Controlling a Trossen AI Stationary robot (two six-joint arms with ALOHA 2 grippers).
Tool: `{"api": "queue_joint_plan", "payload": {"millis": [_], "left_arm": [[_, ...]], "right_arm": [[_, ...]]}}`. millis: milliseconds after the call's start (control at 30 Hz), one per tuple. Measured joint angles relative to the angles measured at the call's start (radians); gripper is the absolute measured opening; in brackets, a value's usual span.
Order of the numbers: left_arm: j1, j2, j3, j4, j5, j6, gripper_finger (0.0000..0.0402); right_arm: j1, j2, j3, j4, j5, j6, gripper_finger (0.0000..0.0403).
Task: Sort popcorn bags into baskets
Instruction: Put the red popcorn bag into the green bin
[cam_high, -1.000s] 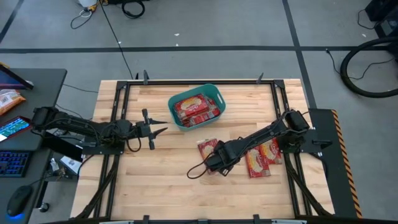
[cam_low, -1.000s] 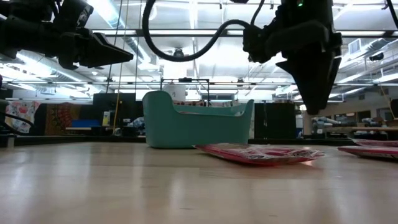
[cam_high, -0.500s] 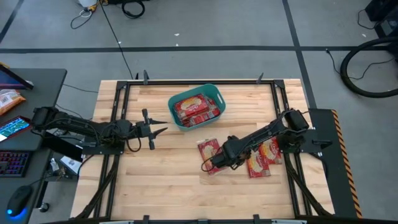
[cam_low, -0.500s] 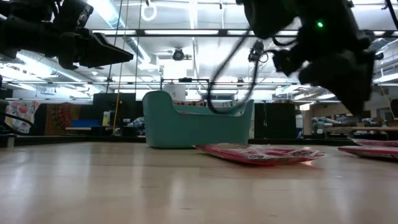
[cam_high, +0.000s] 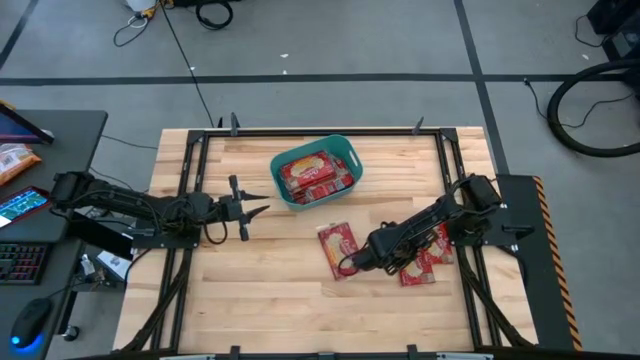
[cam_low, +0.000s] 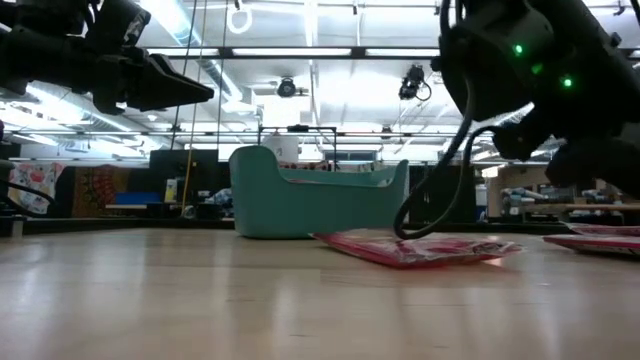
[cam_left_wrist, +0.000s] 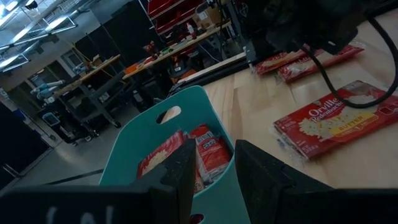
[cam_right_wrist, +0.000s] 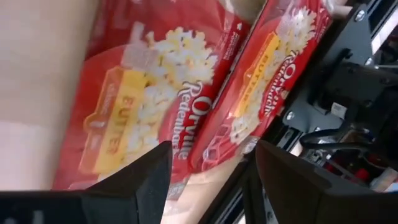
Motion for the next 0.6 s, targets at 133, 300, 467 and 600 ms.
{"api": "queue_joint_plan", "payload": {"millis": [133, 300, 467, 600], "left_arm": [[0.000, 0.000, 0.000, 0.000, 0.000, 0.000, 0.0117], [0.000, 0.000, 0.000, -0.002, 0.000, 0.001, 0.0117], [0.000, 0.000, 0.000, -0.003, 0.000, 0.001, 0.0117], [0.000, 0.000, 0.000, -0.002, 0.000, 0.002, 0.0117]], "right_arm": [[0.001, -0.012, -0.065, 0.056, 0.007, 0.004, 0.0236], [0.010, -0.108, -0.152, 0.177, 0.043, 0.059, 0.0236], [0.040, -0.224, -0.238, 0.181, 0.065, 0.195, 0.0231], [0.067, -0.256, -0.264, 0.202, 0.084, 0.259, 0.0224]]}}
